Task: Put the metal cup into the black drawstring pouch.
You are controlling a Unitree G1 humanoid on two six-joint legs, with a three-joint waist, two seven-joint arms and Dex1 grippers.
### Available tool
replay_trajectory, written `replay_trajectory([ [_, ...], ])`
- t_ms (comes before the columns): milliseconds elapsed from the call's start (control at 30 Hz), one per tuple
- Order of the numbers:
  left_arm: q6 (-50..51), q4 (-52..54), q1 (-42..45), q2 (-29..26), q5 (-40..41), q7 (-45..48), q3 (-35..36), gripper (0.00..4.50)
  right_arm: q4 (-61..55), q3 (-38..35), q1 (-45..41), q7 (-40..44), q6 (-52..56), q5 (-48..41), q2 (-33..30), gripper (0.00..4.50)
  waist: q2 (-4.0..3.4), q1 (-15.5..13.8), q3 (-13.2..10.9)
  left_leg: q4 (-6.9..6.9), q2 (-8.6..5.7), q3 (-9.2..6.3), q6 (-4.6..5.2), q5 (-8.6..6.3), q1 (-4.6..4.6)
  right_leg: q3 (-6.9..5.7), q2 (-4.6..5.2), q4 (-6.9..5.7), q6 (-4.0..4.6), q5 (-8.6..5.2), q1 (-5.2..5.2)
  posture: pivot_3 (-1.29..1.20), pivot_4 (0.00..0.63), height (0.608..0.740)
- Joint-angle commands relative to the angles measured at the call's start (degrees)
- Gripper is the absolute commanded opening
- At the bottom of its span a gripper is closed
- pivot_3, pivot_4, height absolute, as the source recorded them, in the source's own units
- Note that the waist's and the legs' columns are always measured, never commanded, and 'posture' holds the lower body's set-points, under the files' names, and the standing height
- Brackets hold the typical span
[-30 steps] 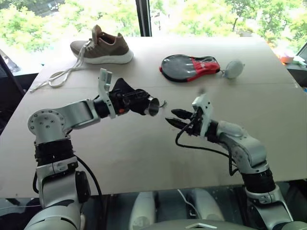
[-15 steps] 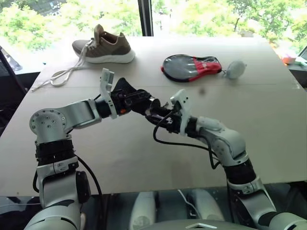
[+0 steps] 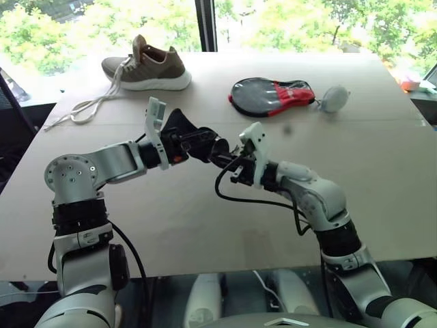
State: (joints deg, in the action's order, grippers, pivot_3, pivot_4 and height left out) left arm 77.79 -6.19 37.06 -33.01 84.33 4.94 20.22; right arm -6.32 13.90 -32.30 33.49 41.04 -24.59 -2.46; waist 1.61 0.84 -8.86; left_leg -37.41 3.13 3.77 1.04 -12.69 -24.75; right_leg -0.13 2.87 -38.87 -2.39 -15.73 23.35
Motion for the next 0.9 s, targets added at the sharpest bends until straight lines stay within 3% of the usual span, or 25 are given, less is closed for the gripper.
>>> replay_trajectory([
  [33, -0.86, 2.40, -0.17, 0.31, 1.06, 0.28, 0.43, 0.00, -1.25, 0.31, -1.40, 0.74, -1.42, -0.21, 0.54, 0.03, 0.00, 0.00, 0.00, 0.00, 0.00, 0.00, 0.00, 0.00, 0.00, 0.00, 0.00, 0.00, 0.00, 0.00, 0.00, 0.00, 0.150, 0.740],
  [300, -1.16, 4.60, 0.89, 2.94, 6.46, -3.79, -0.70, 0.00, 2.86, 2.73, -3.10, 2.00, -5.89, 2.85, 1.27, 0.03, 0.00, -0.01, 0.00, 0.00, 0.01, 0.00, 0.00, 0.00, 0.00, 0.01, 0.01, 0.00, 0.00, 0.00, 0.00, 0.00, 0.150, 0.740],
  [533, -3.49, 5.72, -0.11, 4.31, 12.75, -9.55, -2.46, 0.00, 14.10, 5.33, -8.36, 4.83, -16.05, 8.54, 3.48, 0.03, 0.01, 0.09, 0.00, 0.00, 0.01, -0.01, 0.00, 0.00, 0.00, 0.02, 0.00, -0.01, 0.00, 0.00, 0.00, 0.00, 0.150, 0.740],
  [733, -9.36, 7.92, -6.76, 3.75, 24.28, -18.51, -4.67, 0.00, 20.65, 4.11, -10.41, 4.75, -25.74, 12.42, 4.13, 0.03, 0.01, 0.07, -0.01, 0.01, 0.10, -0.02, 0.00, 0.00, -0.01, 0.01, 0.14, 0.00, 0.00, 0.00, 0.00, 0.00, 0.150, 0.740],
  [900, -15.76, 8.76, -11.16, 3.95, 28.39, -24.65, -6.09, 0.00, 20.72, 4.39, -8.25, 7.22, -28.55, 13.47, 2.56, 0.03, 0.02, -0.05, -0.01, 0.01, 0.10, -0.04, 0.00, 0.00, 0.00, -0.02, 0.22, -0.01, 0.00, 0.00, -0.01, 0.00, 0.150, 0.740],
])
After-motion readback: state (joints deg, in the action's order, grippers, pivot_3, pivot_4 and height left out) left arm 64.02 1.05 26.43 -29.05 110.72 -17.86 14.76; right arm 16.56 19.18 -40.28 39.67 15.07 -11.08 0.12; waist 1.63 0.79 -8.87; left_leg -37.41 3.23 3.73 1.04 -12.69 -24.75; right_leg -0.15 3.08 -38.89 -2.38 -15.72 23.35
